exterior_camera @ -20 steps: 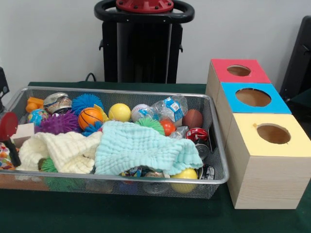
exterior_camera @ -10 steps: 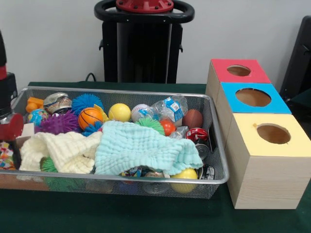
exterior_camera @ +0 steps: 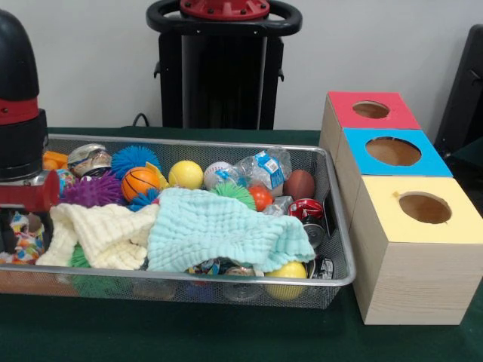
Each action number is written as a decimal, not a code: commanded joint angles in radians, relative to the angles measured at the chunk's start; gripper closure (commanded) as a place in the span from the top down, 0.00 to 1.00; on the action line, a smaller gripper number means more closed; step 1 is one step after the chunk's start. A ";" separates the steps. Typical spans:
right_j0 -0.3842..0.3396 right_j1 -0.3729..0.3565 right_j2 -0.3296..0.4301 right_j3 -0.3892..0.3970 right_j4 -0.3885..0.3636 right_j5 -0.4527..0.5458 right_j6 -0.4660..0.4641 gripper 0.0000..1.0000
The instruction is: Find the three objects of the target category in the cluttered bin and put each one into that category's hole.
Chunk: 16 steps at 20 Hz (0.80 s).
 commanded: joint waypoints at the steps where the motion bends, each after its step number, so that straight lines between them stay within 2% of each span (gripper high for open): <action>1: -0.002 0.002 -0.006 0.107 -0.051 -0.054 -0.084 1.00; 16: -0.082 0.064 0.046 0.114 -0.031 -0.052 -0.146 1.00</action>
